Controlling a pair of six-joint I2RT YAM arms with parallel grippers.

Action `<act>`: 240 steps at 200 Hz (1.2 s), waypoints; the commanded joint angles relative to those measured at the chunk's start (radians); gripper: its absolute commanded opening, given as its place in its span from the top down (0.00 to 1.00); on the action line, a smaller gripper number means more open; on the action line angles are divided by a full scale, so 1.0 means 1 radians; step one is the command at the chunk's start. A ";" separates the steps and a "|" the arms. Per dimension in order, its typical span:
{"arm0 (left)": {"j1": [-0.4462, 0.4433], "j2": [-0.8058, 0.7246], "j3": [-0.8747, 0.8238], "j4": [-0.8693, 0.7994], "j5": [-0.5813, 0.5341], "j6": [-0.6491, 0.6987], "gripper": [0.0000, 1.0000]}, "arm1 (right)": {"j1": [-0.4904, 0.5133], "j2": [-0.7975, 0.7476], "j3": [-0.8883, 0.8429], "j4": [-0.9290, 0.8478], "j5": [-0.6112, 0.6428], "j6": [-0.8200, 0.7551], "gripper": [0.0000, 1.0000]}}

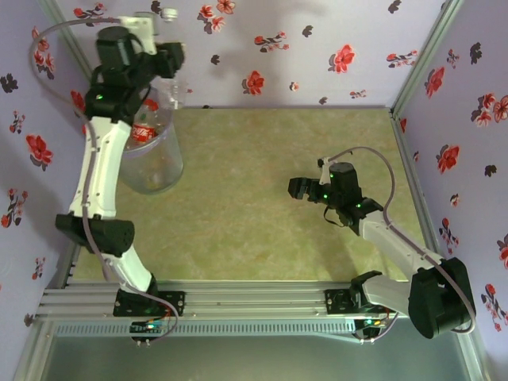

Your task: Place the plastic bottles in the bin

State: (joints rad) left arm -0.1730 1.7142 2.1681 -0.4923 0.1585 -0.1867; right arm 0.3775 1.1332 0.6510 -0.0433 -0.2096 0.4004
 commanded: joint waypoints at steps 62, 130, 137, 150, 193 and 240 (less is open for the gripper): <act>0.226 -0.175 -0.247 0.177 0.051 -0.041 1.00 | -0.008 0.002 -0.011 0.023 0.010 -0.016 0.01; 0.236 -0.103 -0.261 0.048 0.080 0.146 1.00 | -0.008 0.000 -0.004 0.006 0.017 -0.024 0.01; 0.236 -0.089 -0.253 0.024 0.099 0.184 1.00 | -0.008 0.004 -0.003 0.007 0.015 -0.024 0.01; 0.237 -0.066 -0.241 -0.017 0.118 0.221 1.00 | -0.008 0.007 0.001 0.007 0.014 -0.025 0.01; 0.237 -0.018 -0.245 -0.114 0.200 0.329 1.00 | -0.008 0.022 0.003 0.011 0.011 -0.026 0.01; 0.236 0.016 -0.243 -0.224 0.217 0.434 1.00 | -0.008 0.027 0.002 0.015 0.009 -0.029 0.01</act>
State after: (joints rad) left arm 0.0612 1.7176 1.8992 -0.6369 0.3393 0.1520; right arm 0.3775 1.1561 0.6510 -0.0433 -0.2096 0.3931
